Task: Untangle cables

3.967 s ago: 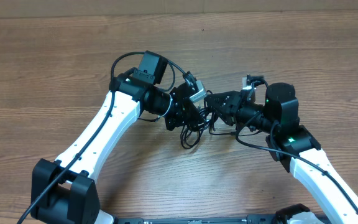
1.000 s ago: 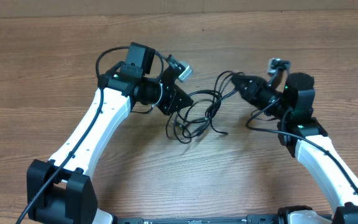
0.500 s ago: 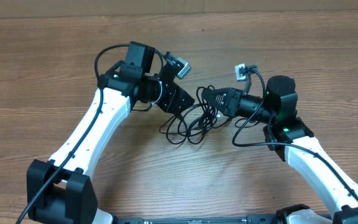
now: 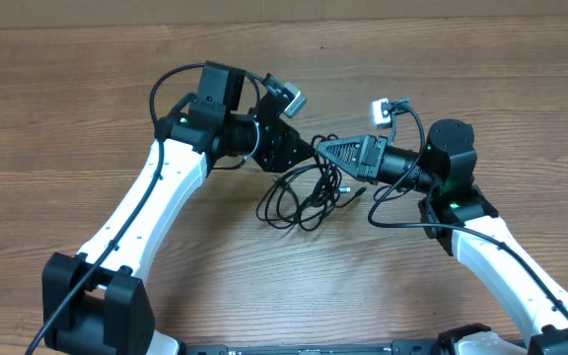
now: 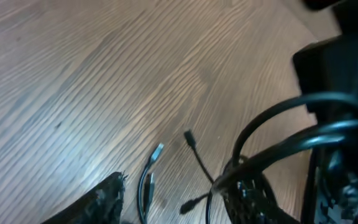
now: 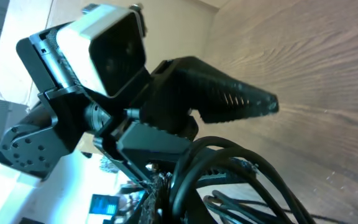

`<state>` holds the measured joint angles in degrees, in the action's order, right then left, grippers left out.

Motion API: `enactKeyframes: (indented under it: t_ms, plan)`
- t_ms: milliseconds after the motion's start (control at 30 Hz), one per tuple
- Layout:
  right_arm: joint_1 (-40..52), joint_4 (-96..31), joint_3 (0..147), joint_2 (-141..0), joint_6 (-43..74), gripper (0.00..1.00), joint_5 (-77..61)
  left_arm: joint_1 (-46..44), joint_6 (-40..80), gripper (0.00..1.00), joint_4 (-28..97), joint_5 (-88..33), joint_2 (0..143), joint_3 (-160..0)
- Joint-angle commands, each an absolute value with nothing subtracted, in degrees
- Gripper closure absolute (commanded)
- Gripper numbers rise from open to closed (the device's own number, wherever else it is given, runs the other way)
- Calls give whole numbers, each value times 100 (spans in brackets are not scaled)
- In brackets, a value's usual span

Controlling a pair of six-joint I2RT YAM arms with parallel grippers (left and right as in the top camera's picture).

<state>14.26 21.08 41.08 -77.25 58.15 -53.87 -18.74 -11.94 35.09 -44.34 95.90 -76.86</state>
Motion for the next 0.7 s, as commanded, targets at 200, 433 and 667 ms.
enactKeyframes:
  t_ms: [200,433,667]
  plan:
    - [1402,3037,4230,-7653,6626,96,-5535,-1879,-1131,34,3376,-5317,9524,-7699]
    - [1402,2943,4230,-7653,6624,96,-5443,-1876,-1131,33,3273,-5708,9524,-7699]
    - [1299,2679,4230,-7653,6735,96,-5212,-1538,-1000,30,3269,-5522,9524,-7699]
